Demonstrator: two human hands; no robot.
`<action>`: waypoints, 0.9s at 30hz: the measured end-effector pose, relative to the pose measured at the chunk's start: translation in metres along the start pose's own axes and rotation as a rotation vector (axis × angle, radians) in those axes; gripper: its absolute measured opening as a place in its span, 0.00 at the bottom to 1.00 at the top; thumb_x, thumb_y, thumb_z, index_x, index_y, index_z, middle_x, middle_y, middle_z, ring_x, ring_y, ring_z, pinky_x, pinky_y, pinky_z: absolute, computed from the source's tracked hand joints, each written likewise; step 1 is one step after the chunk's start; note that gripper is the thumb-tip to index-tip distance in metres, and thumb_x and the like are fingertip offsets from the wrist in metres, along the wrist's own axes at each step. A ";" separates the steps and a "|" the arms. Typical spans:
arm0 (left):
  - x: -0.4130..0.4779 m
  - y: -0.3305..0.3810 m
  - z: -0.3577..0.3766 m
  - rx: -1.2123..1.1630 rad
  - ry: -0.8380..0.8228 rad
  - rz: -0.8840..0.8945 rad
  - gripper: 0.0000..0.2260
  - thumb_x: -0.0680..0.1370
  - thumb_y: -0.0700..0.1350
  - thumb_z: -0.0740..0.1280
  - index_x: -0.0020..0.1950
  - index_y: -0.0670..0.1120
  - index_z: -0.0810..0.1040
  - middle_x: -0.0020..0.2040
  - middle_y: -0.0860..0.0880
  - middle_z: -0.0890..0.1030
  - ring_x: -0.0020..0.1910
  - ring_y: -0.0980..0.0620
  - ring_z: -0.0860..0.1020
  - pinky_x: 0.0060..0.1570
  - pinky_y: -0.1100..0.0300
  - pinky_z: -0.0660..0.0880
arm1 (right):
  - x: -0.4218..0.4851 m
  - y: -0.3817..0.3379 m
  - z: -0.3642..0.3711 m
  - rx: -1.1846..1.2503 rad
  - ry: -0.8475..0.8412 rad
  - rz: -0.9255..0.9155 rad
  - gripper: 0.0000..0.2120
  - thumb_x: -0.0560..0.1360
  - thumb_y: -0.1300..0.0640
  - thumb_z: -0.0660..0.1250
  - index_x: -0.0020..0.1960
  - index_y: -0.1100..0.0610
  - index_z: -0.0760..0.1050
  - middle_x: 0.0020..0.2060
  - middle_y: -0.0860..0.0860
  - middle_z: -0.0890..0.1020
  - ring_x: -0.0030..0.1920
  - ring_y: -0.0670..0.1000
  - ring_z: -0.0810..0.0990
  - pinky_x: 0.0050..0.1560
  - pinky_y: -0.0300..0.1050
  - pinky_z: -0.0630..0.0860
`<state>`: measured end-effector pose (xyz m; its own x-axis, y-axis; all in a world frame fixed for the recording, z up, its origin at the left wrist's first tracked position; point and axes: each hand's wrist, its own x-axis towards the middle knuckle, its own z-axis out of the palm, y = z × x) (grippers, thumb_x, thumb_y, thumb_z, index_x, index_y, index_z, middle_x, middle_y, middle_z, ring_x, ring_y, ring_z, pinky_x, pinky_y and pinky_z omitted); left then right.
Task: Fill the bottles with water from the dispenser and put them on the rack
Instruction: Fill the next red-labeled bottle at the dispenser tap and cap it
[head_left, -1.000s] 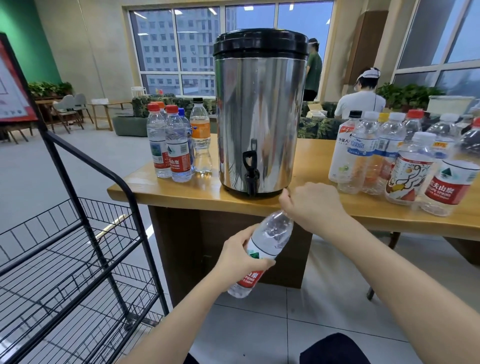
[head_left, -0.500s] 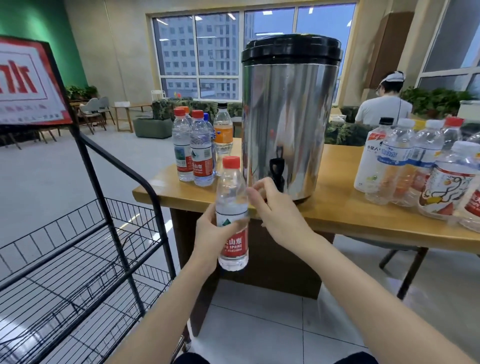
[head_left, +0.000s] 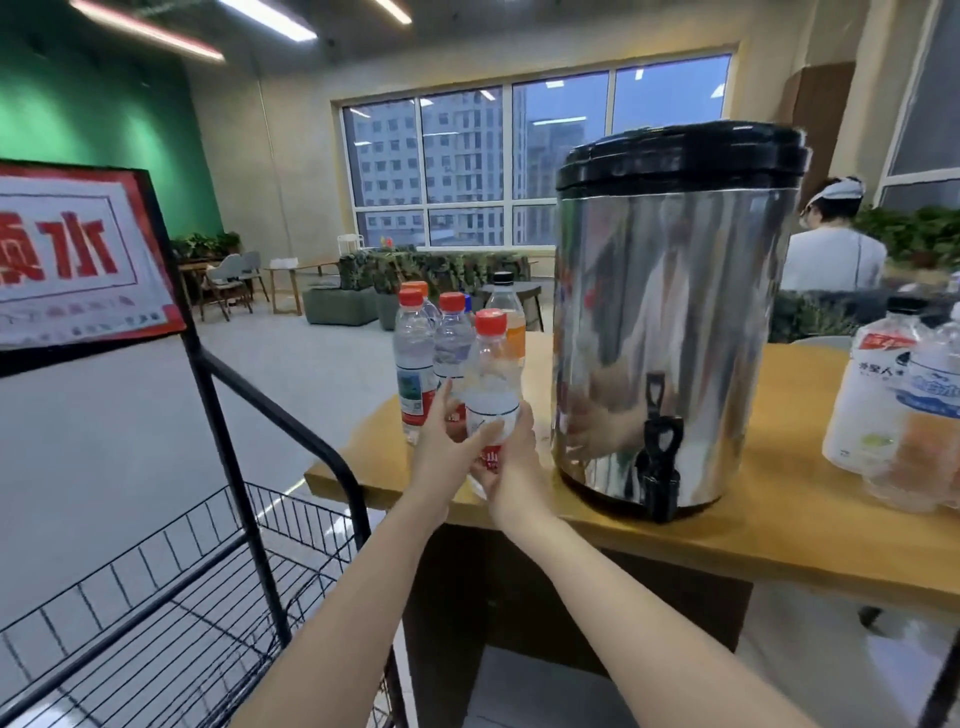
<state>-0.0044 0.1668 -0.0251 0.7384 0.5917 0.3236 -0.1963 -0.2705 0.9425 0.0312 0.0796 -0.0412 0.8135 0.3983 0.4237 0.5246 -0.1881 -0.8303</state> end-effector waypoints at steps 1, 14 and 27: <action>0.006 -0.005 -0.002 0.013 0.016 0.006 0.32 0.77 0.51 0.71 0.78 0.54 0.61 0.68 0.53 0.74 0.65 0.53 0.74 0.62 0.54 0.74 | 0.009 0.005 0.002 -0.127 -0.007 -0.034 0.26 0.80 0.41 0.60 0.75 0.44 0.58 0.68 0.50 0.73 0.63 0.51 0.76 0.58 0.47 0.78; 0.015 -0.073 -0.009 0.523 0.154 0.102 0.20 0.83 0.54 0.54 0.73 0.50 0.67 0.69 0.51 0.73 0.68 0.48 0.69 0.67 0.50 0.66 | 0.064 0.024 0.019 -0.189 0.046 0.220 0.38 0.82 0.48 0.57 0.77 0.48 0.30 0.74 0.54 0.58 0.72 0.54 0.63 0.66 0.54 0.66; -0.034 -0.007 0.014 0.290 0.223 0.314 0.08 0.84 0.45 0.58 0.60 0.51 0.74 0.55 0.54 0.78 0.58 0.53 0.76 0.56 0.58 0.73 | -0.016 -0.002 -0.033 -0.107 -0.073 -0.100 0.30 0.78 0.61 0.65 0.76 0.48 0.58 0.71 0.46 0.69 0.69 0.42 0.67 0.71 0.47 0.66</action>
<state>-0.0190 0.1383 -0.0442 0.5100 0.5874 0.6284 -0.1764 -0.6436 0.7447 0.0256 0.0440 -0.0346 0.7376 0.4830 0.4718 0.6289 -0.2372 -0.7404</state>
